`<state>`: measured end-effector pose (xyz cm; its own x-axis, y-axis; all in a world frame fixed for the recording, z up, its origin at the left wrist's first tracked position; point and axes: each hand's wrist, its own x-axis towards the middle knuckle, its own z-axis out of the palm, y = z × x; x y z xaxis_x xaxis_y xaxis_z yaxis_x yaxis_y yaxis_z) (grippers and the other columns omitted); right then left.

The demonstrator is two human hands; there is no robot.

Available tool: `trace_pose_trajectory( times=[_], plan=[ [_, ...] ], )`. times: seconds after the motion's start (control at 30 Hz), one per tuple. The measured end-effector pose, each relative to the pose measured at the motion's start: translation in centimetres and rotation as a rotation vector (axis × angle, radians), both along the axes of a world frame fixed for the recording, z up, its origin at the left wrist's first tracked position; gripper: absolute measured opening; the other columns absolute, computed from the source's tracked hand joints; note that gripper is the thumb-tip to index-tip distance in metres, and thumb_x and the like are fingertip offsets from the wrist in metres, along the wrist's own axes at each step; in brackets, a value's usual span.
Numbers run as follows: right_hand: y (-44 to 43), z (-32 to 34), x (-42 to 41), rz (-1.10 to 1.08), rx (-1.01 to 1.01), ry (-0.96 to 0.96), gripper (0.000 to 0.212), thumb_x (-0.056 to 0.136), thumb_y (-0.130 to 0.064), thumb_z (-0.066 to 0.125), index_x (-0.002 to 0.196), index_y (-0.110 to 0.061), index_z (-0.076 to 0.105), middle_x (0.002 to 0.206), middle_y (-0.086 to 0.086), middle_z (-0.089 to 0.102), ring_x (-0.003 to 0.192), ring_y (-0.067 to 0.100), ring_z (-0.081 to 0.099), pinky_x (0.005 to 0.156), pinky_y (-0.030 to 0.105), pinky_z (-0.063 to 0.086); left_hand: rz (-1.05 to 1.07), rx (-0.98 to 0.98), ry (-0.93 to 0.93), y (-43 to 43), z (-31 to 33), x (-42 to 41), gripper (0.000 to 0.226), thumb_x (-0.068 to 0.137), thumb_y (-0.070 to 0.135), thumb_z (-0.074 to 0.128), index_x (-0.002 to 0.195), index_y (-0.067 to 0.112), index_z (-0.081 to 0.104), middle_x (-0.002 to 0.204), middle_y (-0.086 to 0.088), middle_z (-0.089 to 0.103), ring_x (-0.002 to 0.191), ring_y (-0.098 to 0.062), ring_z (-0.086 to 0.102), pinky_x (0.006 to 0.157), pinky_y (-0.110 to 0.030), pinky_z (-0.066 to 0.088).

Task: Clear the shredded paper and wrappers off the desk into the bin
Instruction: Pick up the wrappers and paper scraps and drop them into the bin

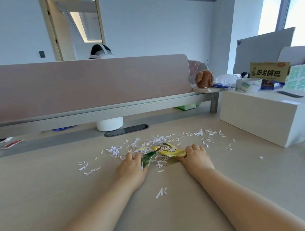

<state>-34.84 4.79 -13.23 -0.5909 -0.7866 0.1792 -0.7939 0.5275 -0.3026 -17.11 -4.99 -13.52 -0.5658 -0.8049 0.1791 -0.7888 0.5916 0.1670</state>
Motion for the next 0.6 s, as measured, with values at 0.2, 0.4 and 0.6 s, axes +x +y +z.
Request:
trace_pose_trajectory(
  times=[0.2,0.4,0.6],
  plan=[
    [1.9,0.7,1.1,0.037,0.027,-0.093,0.023,0.093,-0.028,0.042,0.099,-0.008,0.053,0.114,0.017,0.06,0.105,0.034,0.057,0.072,0.031,0.038,-0.019,-0.006,-0.033,0.8,0.8,-0.1,0.033,0.093,0.04,0.042,0.109,0.012,0.048,0.105,-0.01,0.064,0.098,-0.03,0.06,0.066,-0.03,0.037],
    [3.7,2.5,1.7,0.098,-0.249,-0.336,0.04,0.091,-0.034,0.05,0.056,-0.019,0.039,0.06,0.002,0.046,0.057,0.02,0.043,0.054,0.028,0.033,-0.065,0.034,0.045,1.9,2.3,2.1,0.014,0.094,0.026,0.041,0.094,0.015,0.05,0.077,-0.006,0.052,0.076,-0.024,0.047,0.064,-0.028,0.034],
    [1.9,6.8,6.5,0.27,-0.429,-0.393,0.045,0.094,-0.033,0.045,0.053,-0.014,0.037,0.051,-0.003,0.041,0.048,0.012,0.036,0.048,0.024,0.029,-0.022,-0.008,0.212,2.8,6.1,4.7,0.018,0.095,0.026,0.043,0.087,0.011,0.047,0.088,-0.016,0.061,0.081,-0.032,0.053,0.063,-0.028,0.03]
  ],
)
